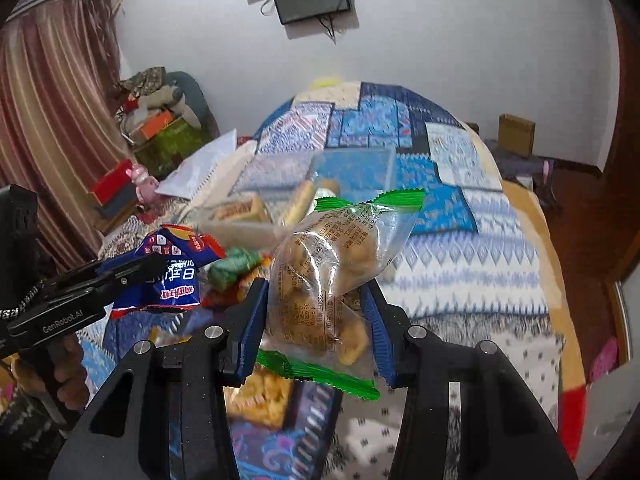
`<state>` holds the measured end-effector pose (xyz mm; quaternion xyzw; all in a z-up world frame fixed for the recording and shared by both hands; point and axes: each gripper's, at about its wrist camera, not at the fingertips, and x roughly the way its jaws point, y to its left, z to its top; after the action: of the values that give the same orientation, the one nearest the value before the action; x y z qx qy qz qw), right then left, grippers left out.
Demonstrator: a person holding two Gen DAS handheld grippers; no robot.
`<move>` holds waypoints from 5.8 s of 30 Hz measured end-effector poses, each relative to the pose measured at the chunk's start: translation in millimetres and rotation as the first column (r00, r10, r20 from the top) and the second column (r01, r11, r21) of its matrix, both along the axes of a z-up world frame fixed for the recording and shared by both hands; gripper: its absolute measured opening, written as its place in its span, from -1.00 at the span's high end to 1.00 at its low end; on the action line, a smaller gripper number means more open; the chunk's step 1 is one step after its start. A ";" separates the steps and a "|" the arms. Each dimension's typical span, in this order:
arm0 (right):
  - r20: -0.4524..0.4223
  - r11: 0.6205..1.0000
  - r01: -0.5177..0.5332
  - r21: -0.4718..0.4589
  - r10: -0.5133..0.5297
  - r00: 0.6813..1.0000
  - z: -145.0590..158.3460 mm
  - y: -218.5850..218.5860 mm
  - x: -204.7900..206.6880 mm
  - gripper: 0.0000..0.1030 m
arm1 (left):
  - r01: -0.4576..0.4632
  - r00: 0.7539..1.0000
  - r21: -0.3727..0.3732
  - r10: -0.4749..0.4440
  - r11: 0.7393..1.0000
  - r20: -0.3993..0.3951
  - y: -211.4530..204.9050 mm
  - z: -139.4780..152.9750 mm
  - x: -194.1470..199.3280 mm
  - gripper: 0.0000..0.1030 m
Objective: Organize snacks
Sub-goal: 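Drop blue chip bag and cookie bag into the clear box, then grasp the white-yellow snack bag with left tool while right tool grasps pastry pack, then lower white-yellow bag and pastry pack into the clear box and release both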
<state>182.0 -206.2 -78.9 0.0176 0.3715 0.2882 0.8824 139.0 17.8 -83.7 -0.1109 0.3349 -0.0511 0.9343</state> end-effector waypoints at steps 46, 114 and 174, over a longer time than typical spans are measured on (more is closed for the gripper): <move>0.024 0.993 -0.004 -0.119 0.007 1.000 -14.5 65.1 110.1 -0.07 | -0.042 0.998 0.030 0.043 0.999 -0.034 12.3 -15.2 126.1 0.14; -0.193 0.993 -0.086 -0.086 0.068 0.979 -77.7 34.5 -28.6 0.13 | 0.025 0.966 0.030 -0.017 0.999 -0.258 -2.7 -107.1 -34.6 0.43; -0.036 0.999 0.015 -0.047 -0.017 0.999 -40.6 81.6 141.3 0.12 | -0.084 0.992 0.024 0.086 0.996 -0.097 57.2 -46.5 197.4 0.36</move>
<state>323.2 -124.6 -119.4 0.0053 0.3941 0.2722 0.8779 336.4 75.0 -130.2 -0.1184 0.3759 -0.0024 0.9191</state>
